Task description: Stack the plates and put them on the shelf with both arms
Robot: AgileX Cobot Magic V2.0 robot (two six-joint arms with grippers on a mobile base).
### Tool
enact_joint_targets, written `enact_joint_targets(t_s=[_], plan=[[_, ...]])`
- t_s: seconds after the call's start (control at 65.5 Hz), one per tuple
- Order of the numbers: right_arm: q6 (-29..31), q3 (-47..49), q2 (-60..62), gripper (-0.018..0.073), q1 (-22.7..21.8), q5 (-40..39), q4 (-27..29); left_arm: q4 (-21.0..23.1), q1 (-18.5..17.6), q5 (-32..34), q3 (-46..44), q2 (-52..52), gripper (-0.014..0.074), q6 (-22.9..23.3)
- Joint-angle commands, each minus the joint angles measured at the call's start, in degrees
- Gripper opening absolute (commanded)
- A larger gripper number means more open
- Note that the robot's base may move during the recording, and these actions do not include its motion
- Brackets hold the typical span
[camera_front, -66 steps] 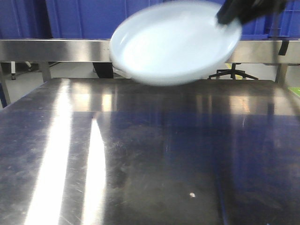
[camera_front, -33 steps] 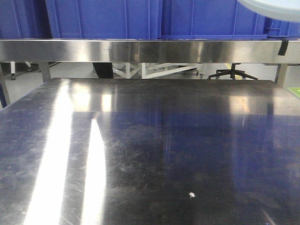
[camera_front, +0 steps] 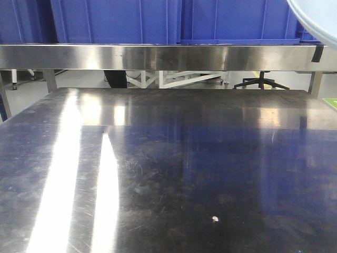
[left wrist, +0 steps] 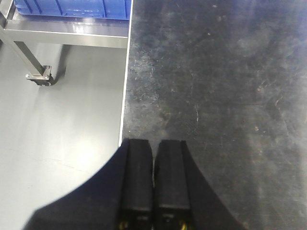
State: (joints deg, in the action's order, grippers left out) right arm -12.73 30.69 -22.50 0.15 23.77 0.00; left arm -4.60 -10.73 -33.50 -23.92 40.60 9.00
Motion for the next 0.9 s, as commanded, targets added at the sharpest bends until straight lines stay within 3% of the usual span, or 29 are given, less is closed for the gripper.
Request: enact_joint_targets(t_s=[0.0, 0.885], plan=[[0.26, 1.7, -0.12, 0.0057, -0.36, -5.58, -0.38, 0.19, -0.43, 3.44, -1.48, -0.25, 0.0082, -0.03], [0.26, 1.7, -0.12, 0.0057, -0.36, -4.75, -0.38, 0.19, -0.43, 3.44, -1.48, -0.25, 0.0082, -0.03]])
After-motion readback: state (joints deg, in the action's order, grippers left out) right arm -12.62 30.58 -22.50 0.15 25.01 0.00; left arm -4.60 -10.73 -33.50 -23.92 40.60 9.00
